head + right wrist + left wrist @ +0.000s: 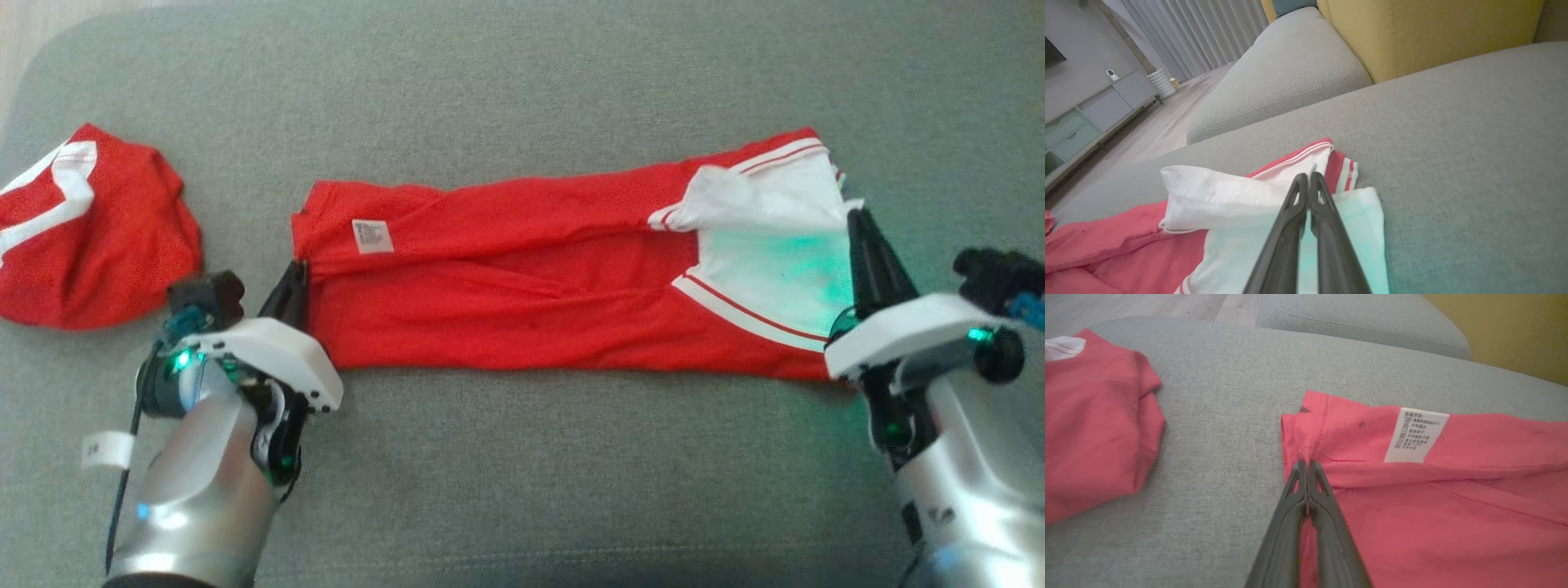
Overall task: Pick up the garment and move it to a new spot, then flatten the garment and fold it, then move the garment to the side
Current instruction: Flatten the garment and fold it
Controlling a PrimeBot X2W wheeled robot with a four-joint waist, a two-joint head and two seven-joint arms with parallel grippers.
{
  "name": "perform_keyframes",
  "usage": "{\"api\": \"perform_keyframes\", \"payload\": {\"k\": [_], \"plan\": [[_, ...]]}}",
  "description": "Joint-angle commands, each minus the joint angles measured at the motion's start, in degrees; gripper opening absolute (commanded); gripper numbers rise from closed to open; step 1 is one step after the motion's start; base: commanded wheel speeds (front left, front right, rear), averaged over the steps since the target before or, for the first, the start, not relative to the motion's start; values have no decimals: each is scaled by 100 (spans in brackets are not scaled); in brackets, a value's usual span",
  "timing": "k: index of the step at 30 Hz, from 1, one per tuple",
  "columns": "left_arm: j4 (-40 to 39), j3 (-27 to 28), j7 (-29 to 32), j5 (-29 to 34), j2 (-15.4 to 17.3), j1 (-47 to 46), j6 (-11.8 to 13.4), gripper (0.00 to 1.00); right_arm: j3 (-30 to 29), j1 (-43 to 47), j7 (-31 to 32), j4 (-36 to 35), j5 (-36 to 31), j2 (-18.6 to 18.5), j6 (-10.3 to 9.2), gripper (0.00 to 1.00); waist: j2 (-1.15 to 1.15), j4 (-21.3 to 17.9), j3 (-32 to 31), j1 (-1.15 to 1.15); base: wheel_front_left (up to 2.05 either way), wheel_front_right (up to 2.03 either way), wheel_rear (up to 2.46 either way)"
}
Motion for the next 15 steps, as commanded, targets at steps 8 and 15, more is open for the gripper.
{"api": "perform_keyframes", "payload": {"k": [8, 15], "plan": [[-170, 450, -70, 205, 128, 119, 57, 0, -307, 747, 289, -849, -4, 312, 37, 0, 0, -100, -106, 0, 0, 0, 0], [-643, 773, -70, 592, -11, 502, 253, 100, -753, 1067, 460, -1015, -442, 544, 37, 100, 0, -68, -203, 0, 0, 0, 0]]}}
